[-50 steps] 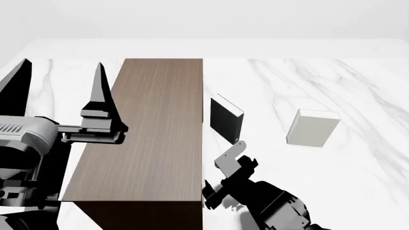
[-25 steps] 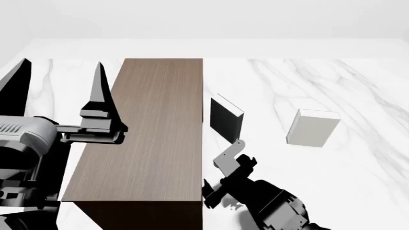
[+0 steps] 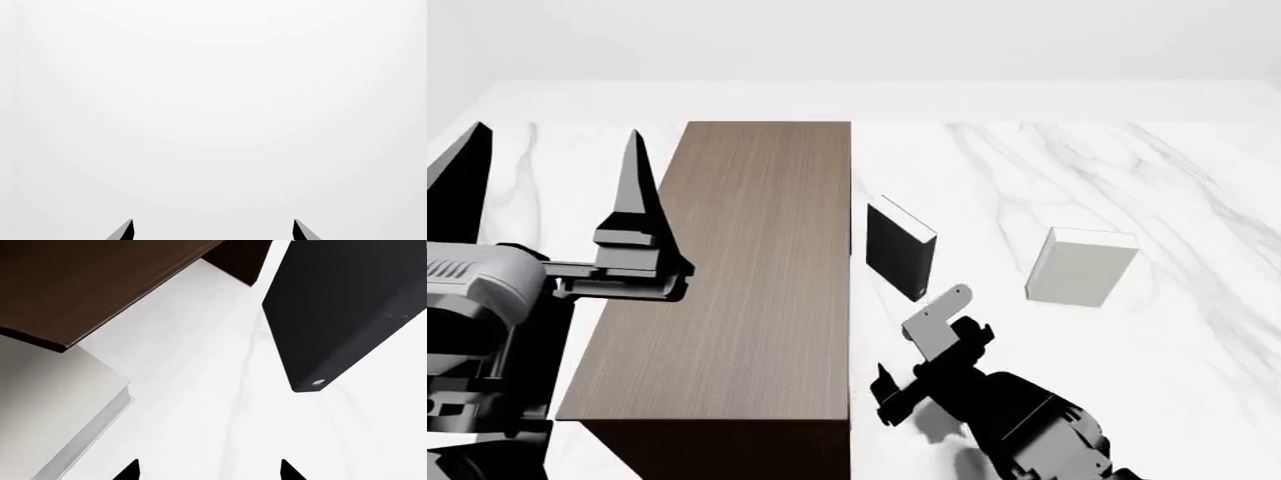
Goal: Pick up the book on the right and place it under the cabinet shelf.
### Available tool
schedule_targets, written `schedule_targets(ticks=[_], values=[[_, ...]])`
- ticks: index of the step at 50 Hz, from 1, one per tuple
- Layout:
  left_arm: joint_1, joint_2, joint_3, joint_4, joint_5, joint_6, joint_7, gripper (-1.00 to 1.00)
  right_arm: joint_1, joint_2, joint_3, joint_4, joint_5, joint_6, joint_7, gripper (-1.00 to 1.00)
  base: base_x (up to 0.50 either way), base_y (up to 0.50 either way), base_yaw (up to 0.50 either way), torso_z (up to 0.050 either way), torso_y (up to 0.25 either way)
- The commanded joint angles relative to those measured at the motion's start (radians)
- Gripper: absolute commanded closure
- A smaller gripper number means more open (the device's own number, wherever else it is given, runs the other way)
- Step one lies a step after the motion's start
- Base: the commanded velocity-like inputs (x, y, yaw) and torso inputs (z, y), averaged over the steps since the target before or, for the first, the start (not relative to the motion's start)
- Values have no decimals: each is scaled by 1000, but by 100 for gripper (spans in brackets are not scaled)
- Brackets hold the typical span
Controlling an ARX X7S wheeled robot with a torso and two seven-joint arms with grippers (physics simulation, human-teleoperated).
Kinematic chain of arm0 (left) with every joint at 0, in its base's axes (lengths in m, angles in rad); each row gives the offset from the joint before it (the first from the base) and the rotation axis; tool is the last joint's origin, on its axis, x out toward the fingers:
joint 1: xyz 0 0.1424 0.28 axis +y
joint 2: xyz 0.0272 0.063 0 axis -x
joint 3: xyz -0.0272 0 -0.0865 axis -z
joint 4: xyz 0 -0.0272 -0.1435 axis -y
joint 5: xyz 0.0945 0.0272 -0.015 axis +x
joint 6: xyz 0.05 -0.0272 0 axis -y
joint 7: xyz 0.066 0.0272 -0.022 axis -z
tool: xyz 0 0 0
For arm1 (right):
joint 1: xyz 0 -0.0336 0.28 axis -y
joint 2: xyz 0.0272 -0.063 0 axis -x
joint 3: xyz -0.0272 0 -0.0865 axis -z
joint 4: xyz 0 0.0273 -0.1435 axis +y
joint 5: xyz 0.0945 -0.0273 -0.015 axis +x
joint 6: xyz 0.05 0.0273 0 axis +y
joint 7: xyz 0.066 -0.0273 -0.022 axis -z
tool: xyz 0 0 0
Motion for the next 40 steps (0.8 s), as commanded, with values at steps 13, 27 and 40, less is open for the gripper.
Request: schedule_targets(ticks=[13, 27, 40], values=[[4, -10, -8, 0, -10, 8, -8, -100, -84, 307, 123, -531, 171, 106, 206, -100, 0, 0, 0, 0, 0], [8, -18, -16, 5, -19, 13, -15, -100, -141, 517, 254, -977, 309, 117, 425, -100, 0, 0, 0, 0, 0], [8, -26, -22, 17, -29, 12, -27, -100, -185, 654, 336, -1224, 357, 85, 576, -100, 0, 0, 0, 0, 0]])
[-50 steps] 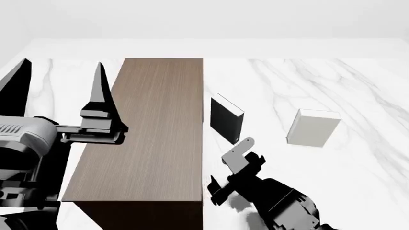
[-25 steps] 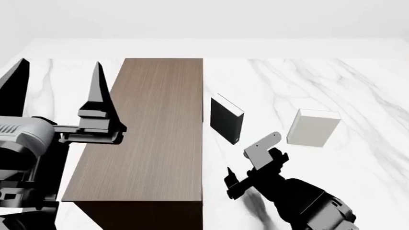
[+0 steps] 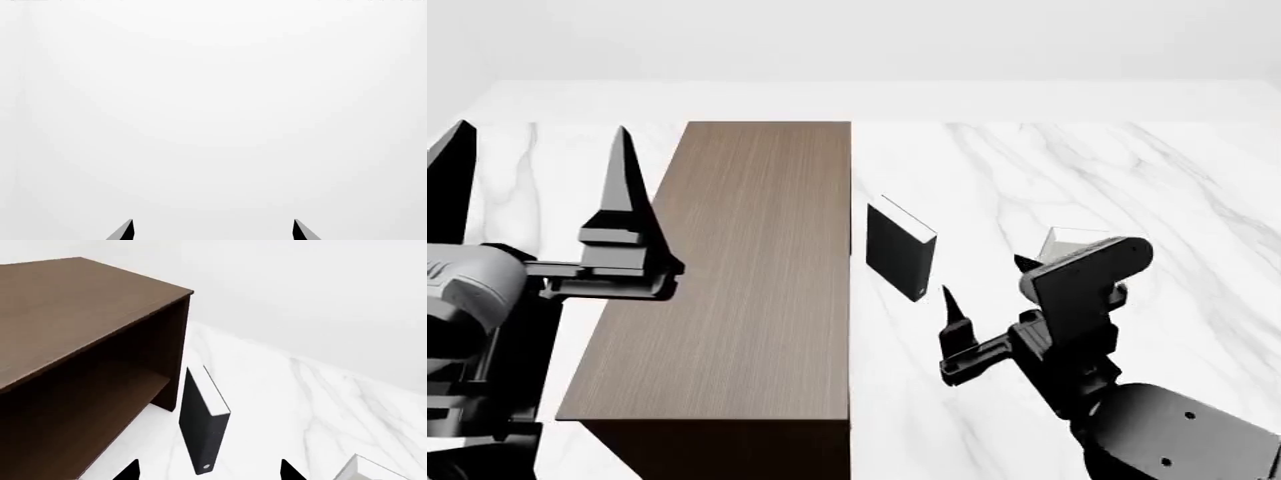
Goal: Pick up the book on the right and place it under the cabinet shelf.
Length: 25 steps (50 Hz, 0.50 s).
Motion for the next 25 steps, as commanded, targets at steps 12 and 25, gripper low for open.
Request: schedule_targets(ticks=[12, 25], values=[[2, -3, 1, -5, 2, 8, -11, -100, -46, 166, 168, -410, 75, -117, 240, -100, 0, 0, 0, 0, 0], [6, -3, 10, -7, 11, 17, -7, -100, -140, 170, 192, -498, -19, -213, 318, -100, 0, 0, 0, 0, 0]])
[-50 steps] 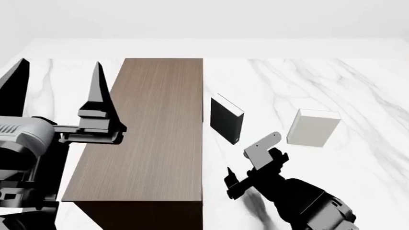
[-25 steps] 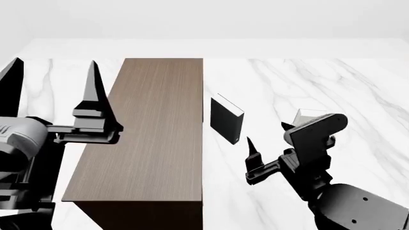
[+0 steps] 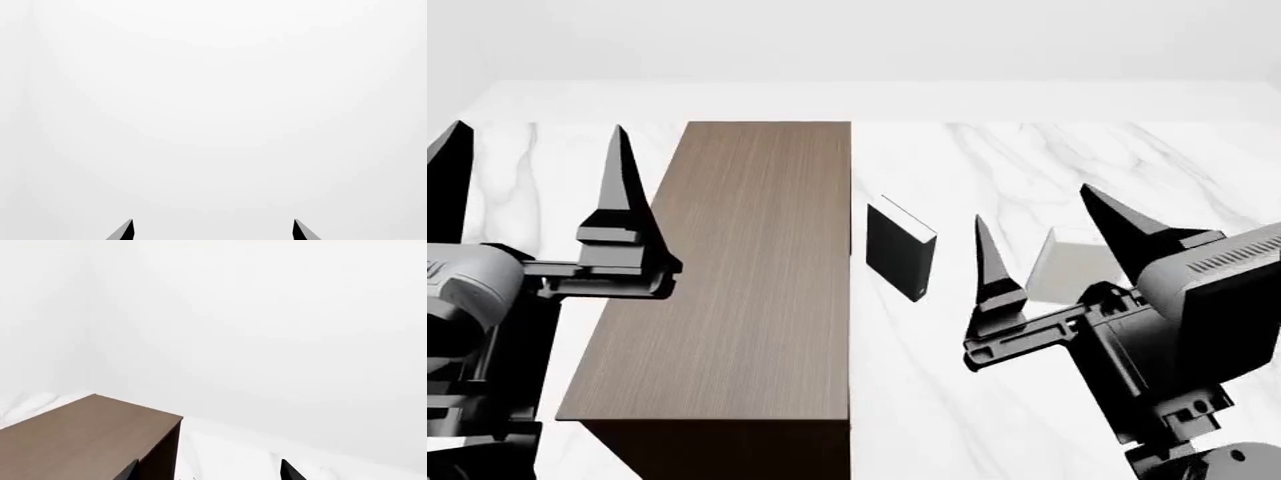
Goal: Pick up the book on the right and place it under the cabinet shelf.
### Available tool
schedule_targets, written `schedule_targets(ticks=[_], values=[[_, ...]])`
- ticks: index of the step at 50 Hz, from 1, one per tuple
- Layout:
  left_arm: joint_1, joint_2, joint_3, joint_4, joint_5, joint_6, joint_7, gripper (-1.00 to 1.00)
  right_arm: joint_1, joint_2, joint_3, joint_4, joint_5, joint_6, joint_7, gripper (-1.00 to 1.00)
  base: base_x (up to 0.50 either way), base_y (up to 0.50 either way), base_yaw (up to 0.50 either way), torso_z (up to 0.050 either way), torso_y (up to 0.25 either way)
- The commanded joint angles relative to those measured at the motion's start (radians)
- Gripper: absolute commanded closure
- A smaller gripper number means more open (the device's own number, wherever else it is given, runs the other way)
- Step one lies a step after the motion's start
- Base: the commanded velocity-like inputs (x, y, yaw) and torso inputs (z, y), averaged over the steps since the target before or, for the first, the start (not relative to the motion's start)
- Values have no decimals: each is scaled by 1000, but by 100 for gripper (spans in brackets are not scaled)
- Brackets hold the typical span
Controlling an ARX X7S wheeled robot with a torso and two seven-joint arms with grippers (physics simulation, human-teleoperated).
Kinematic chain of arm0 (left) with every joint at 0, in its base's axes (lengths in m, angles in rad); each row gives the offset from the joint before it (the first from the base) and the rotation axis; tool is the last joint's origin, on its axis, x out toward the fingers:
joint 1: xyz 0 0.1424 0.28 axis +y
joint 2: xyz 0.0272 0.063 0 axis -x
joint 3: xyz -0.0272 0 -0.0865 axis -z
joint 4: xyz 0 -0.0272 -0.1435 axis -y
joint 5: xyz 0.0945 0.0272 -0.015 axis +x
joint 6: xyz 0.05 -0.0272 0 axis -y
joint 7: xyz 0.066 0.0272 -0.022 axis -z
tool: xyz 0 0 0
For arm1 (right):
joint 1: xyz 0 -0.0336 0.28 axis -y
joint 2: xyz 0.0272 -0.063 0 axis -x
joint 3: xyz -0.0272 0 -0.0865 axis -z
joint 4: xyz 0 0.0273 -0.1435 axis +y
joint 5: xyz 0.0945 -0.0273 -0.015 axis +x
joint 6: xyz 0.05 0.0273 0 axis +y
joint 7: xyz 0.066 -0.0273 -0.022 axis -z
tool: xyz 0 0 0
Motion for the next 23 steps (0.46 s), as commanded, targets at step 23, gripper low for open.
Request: schedule_targets(ticks=[23], values=[[22, -23, -49, 67, -45, 40, -30, -100, -142, 98, 71, -192, -94, -144, 179, -100, 0, 0, 0, 0, 0]])
